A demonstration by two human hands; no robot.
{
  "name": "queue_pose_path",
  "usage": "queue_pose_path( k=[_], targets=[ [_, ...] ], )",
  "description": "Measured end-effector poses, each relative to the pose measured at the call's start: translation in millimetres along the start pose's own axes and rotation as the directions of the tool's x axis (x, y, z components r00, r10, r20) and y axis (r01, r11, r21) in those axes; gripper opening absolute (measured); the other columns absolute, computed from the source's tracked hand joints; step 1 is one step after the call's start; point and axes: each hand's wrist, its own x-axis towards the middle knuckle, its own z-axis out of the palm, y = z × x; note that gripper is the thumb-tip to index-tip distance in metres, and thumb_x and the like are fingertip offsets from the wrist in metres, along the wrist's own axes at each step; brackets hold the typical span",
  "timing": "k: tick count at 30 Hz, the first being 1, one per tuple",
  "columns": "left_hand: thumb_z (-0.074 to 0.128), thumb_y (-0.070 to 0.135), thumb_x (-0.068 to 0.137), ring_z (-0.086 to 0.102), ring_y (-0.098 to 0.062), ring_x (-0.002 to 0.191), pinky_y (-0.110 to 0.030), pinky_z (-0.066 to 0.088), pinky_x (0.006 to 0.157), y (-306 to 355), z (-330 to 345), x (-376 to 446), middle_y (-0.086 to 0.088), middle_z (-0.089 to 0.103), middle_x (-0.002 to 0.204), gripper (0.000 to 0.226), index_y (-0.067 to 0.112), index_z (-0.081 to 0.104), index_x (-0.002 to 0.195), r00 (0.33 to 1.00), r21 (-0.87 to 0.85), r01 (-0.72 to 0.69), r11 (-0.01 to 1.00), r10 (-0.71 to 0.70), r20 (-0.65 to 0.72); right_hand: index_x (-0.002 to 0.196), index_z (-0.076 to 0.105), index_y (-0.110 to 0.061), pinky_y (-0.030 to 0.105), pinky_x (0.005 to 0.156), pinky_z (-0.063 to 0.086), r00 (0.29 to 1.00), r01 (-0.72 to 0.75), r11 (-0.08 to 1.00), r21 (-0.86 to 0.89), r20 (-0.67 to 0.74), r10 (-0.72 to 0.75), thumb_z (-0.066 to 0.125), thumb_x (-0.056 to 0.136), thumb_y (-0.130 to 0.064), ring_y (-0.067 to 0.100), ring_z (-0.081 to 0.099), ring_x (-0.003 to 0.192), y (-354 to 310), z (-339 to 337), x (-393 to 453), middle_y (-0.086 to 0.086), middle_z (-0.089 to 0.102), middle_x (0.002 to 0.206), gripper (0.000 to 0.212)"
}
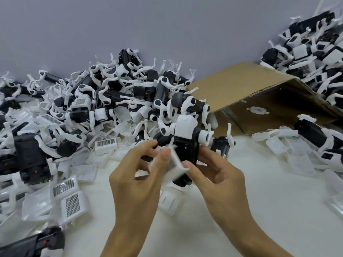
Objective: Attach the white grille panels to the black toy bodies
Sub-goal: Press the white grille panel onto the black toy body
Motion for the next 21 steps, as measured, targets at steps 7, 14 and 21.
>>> queue_pose_path(
  k=[7, 14, 21],
  targets=[
    [0.067, 0.026, 0.091, 0.063, -0.015, 0.066, -0.013, 0.044, 0.048, -6, 12, -8, 0.005, 0.063, 0.087, 0.01, 0.025, 0.068, 0.081, 0.995, 0.137, -0.104, 0.985, 0.103, 0.016, 0.112, 0.074, -0.046, 0.02, 0.086, 0.056, 1.0, 0.013, 1.0, 0.019, 0.008, -0.013, 0.079, 0.077, -0.036, 0.009, 0.074, 0.1, 0, 5, -7, -0.015, 0.077, 0.107, 0.037],
    [0.051, 0.004, 0.098, 0.057, -0.007, 0.083, -0.019, 0.049, 0.052, -11, 15, -18, 0.0, 0.051, 0.105, 0.02, 0.023, 0.058, 0.098, 0.937, 0.264, -0.35, 0.899, 0.335, 0.1, 0.104, 0.079, -0.026, 0.015, 0.072, 0.057, 0.995, -0.071, 0.99, 0.122, -0.067, 0.08, 0.079, 0.078, -0.026, 0.01, 0.076, 0.089, 3, 5, -6, -0.009, 0.079, 0.1, 0.026],
    [0.037, 0.012, 0.091, 0.054, -0.007, 0.087, -0.013, 0.043, 0.067, -6, 17, -25, 0.0, 0.055, 0.105, 0.036, 0.004, 0.071, 0.101, 0.921, 0.243, -0.352, 0.904, 0.287, 0.264, 0.109, 0.075, -0.022, 0.016, 0.071, 0.057, 0.988, -0.067, 0.99, 0.127, -0.133, 0.083, 0.079, 0.073, -0.033, 0.009, 0.076, 0.089, 3, 4, -3, -0.011, 0.079, 0.099, 0.039]
  ],
)
